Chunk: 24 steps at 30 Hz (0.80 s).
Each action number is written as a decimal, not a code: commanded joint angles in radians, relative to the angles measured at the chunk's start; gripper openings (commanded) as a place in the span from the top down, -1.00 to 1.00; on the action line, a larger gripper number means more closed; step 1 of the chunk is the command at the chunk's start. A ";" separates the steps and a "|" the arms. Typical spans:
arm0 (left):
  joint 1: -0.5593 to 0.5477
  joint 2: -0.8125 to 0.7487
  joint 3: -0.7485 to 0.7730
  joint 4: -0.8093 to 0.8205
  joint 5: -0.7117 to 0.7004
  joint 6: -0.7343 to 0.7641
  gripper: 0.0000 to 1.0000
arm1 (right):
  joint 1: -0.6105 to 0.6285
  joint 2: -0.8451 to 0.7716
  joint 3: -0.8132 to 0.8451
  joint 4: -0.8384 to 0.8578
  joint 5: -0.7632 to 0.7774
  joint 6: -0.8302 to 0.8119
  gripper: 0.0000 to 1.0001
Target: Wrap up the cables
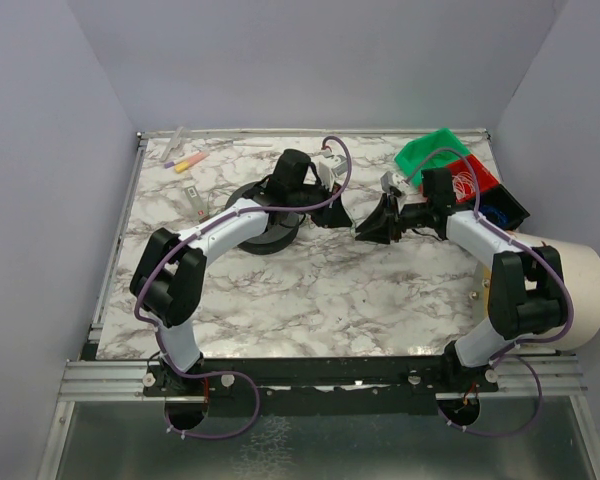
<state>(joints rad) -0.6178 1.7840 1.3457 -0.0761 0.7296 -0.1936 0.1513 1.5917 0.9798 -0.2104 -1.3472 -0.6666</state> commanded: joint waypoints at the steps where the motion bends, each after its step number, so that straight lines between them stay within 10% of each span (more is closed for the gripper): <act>1: -0.008 -0.030 -0.012 0.019 0.033 0.005 1.00 | 0.001 0.007 0.013 -0.013 0.045 -0.014 0.43; 24: -0.019 -0.019 -0.003 0.013 0.027 -0.002 1.00 | 0.021 -0.039 -0.070 0.212 0.217 0.124 0.36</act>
<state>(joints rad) -0.6304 1.7840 1.3384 -0.0765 0.7341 -0.1936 0.1360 1.5600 0.9272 -0.0170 -1.1625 -0.5323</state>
